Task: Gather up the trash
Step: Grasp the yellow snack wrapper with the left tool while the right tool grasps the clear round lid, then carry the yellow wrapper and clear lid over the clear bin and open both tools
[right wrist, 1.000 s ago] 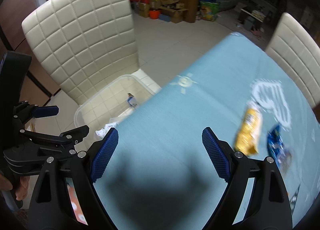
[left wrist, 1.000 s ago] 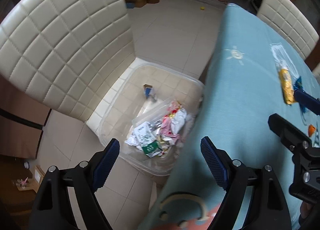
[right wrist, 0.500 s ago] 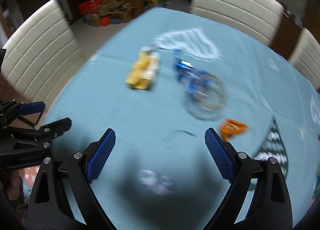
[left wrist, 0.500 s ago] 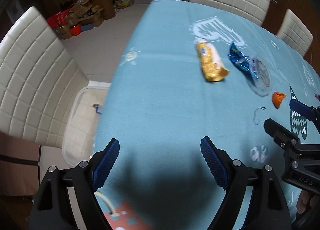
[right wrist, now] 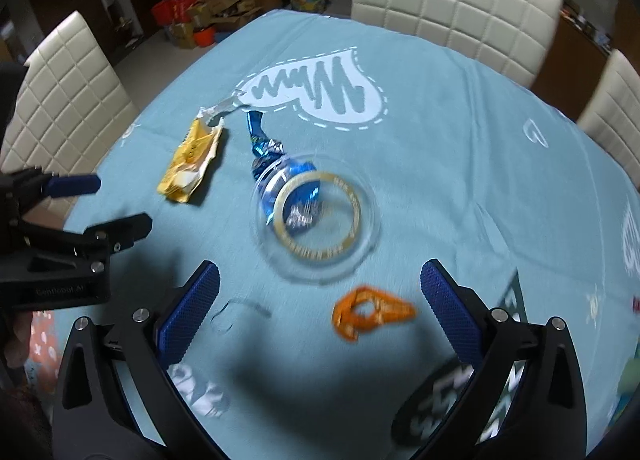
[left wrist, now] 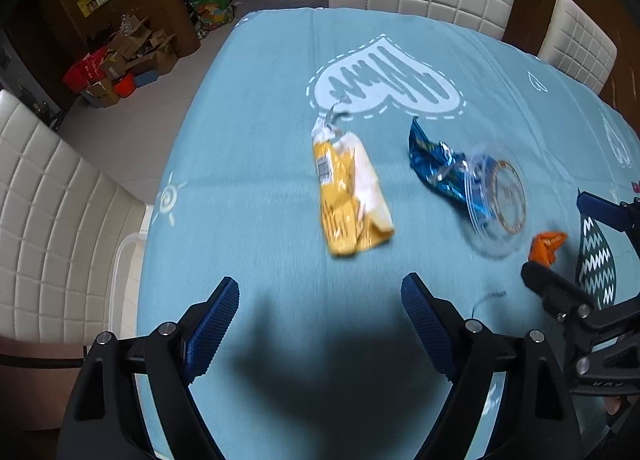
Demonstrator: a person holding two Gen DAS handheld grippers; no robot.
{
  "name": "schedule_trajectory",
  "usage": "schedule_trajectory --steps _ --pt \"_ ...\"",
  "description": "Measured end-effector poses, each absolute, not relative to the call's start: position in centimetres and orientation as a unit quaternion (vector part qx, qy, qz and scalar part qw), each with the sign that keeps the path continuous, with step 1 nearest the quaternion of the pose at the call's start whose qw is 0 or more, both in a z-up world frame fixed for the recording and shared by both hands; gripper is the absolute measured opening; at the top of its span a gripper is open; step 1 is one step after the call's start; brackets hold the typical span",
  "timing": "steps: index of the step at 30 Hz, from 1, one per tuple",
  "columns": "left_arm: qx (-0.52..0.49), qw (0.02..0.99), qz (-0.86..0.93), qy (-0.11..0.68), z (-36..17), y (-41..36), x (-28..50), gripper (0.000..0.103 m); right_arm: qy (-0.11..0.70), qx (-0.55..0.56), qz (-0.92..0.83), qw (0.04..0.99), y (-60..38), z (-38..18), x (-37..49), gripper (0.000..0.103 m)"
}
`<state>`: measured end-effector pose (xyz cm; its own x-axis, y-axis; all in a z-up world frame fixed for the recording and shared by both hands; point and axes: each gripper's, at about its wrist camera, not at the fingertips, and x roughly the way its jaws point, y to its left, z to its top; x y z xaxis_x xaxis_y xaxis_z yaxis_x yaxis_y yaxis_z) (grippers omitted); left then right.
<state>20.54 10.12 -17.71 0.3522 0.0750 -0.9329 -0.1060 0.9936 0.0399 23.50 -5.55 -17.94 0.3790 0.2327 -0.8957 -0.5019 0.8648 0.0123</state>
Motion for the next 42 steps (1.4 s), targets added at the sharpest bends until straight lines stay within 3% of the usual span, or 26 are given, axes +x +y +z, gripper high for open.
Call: schedule_trajectory --steps 8,11,15,19,22,42 --pt "0.003 0.808 0.044 0.588 -20.0 9.6 25.5 0.081 0.519 -0.161 0.257 0.799 -3.7 -20.4 26.3 0.099" --pt "0.004 0.803 0.045 0.595 -20.7 9.7 26.5 0.081 0.516 -0.164 0.264 0.798 -3.4 -20.7 26.5 0.09" --pt "-0.007 0.808 0.041 0.588 -20.7 9.9 26.6 0.08 0.501 -0.168 0.27 0.805 -3.5 -20.6 25.7 0.088" --pt "-0.005 0.811 0.027 0.584 -20.3 9.5 25.7 0.04 0.495 -0.165 0.262 0.812 -4.0 -20.0 24.8 0.088" --pt "0.003 0.818 0.024 0.575 -19.6 9.2 24.5 0.029 0.495 -0.163 0.259 0.813 -4.3 -19.4 23.8 0.088" --pt "-0.025 0.822 0.029 0.569 -17.6 11.1 10.9 0.028 0.479 -0.188 0.3 0.803 -1.2 -16.9 12.9 0.088"
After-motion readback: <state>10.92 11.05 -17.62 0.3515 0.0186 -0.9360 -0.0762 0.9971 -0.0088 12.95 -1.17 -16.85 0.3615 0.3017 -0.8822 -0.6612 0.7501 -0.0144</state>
